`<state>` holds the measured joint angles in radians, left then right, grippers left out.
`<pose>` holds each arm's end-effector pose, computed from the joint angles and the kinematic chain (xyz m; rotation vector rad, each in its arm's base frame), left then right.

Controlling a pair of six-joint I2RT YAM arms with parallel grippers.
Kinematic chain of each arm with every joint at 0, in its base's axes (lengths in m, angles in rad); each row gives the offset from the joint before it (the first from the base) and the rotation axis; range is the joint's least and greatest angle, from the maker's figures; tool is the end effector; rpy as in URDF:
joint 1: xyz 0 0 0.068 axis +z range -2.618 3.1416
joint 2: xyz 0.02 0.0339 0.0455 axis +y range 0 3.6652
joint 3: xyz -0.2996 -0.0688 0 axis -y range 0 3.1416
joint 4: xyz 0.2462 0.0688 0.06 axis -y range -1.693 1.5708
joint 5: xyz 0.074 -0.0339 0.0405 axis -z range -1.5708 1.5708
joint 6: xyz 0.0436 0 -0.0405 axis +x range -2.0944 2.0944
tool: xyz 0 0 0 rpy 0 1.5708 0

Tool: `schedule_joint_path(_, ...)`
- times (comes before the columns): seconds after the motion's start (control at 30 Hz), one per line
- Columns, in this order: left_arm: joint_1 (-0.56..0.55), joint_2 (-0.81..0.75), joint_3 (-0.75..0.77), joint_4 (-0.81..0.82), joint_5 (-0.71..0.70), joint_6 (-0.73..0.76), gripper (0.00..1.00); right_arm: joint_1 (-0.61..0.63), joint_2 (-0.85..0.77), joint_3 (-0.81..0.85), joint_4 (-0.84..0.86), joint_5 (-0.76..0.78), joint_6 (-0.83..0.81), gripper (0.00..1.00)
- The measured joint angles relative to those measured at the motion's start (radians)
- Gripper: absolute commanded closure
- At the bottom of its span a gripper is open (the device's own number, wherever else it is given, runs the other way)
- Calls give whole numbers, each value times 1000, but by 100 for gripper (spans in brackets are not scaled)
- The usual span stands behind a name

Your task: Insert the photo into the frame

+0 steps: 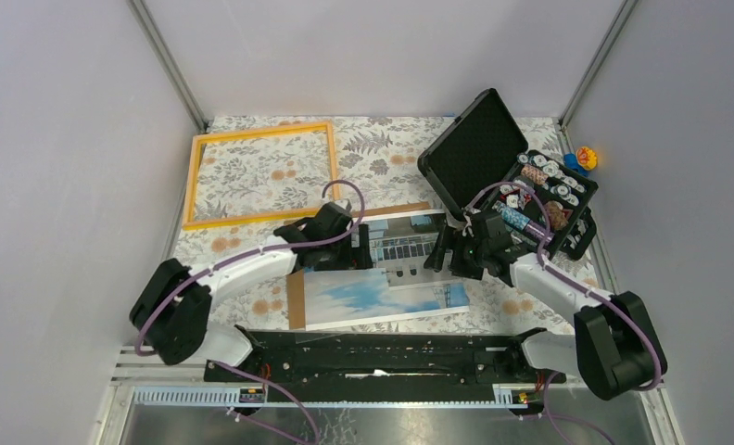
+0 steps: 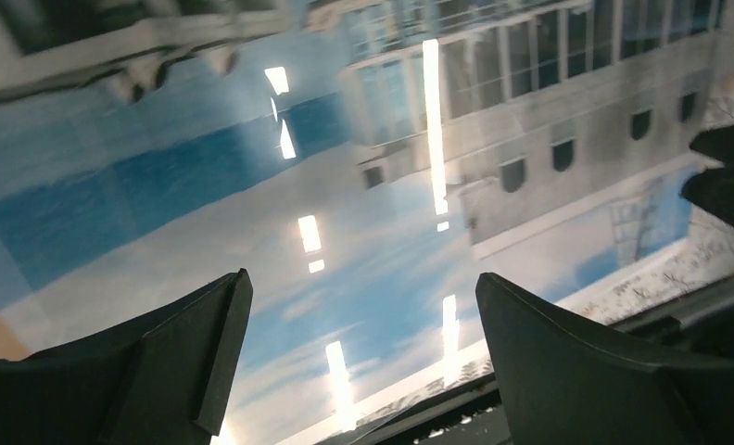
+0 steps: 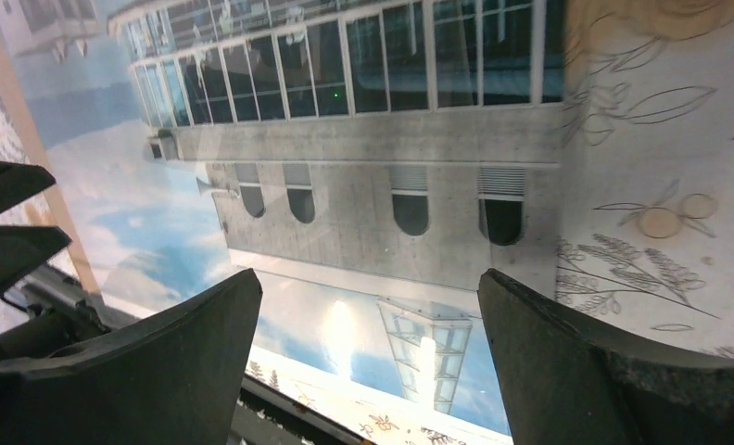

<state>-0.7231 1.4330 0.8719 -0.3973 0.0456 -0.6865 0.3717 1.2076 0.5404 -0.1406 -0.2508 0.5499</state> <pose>0.2137 -0.1913 0.2339 0.0674 2.6419 -0.5872 0.2052 0.0916 0.2043 0.0954 2.4712 0.7195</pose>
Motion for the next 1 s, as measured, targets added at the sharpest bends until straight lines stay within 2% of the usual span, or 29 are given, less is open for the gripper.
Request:
schedule_joint_path(0.17, -2, -118, -85, -35, -147, -73, 1, -1, 64, 5, -4, -98, -29, 5)
schedule_joint_path(0.37, 7, -256, -121, -74, -300, -132, 1, -1, 66, 22, -12, -109, -45, 5)
schedule_joint_path(0.57, 31, -244, -128, -79, -322, -148, 1, -1, 41, 51, -127, -70, -39, 5)
schedule_joint_path(0.77, 31, -182, -139, -63, -313, -156, 1, -1, -88, 49, -288, -46, 25, 5)
schedule_joint_path(1.0, 32, -174, -197, -27, -306, -161, 1, -1, -206, 21, -387, -27, 74, 5)
